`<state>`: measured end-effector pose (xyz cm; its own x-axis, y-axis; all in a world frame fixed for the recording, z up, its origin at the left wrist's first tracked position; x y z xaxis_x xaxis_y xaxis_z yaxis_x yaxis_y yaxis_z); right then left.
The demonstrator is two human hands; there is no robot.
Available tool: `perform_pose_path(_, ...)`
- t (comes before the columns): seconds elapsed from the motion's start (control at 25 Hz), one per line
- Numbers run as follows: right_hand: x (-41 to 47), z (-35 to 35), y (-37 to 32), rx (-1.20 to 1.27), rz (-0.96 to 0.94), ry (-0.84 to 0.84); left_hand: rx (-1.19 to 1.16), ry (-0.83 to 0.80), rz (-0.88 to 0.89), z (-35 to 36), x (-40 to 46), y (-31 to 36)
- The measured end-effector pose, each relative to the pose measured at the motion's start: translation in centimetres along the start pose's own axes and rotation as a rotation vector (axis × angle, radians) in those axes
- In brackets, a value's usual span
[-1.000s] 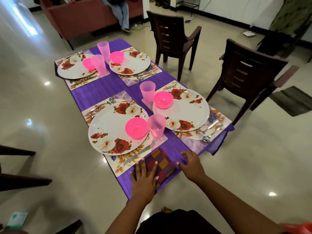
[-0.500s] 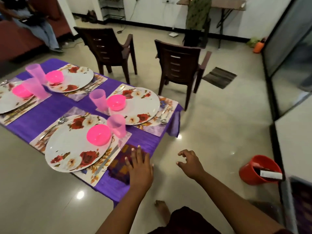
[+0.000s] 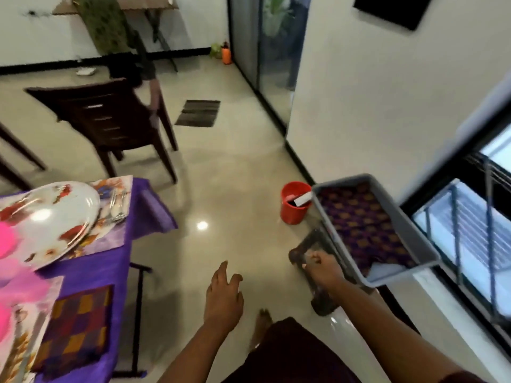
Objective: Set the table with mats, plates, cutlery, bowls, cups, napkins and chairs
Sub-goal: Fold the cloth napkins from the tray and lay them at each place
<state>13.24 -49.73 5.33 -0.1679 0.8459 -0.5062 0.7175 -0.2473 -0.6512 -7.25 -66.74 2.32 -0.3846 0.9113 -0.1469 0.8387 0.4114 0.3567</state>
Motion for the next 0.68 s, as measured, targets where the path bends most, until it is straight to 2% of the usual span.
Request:
perform_pose_path(0.12,-0.5,-4.7,4.1,0.11,0.111,0.088,0.022,-0.033,0.107,0.8,2.8,4.2)
perform_pose_path(0.32,0.5,-9.7,10.4,0.239,0.279,0.159,0.047,-0.194,0.247,3.8,7.3,11.7)
perform_pose_path(0.68,13.6,-15.9,15.3,0.448,0.498,0.136,0.119,-0.465,0.441,9.9,19.9,25.6)
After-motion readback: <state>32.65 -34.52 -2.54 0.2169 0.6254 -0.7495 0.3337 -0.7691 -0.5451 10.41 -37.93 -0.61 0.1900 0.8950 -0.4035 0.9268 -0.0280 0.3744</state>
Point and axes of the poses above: each hand's wrist, its own x-axis towards the middle knuckle, its own z-axis out of the palm, y = z × x, the point moved 3 cm from there along x, towards the middle knuckle, and after that the axes turned 1 degree about z, right-handed, at the moved point
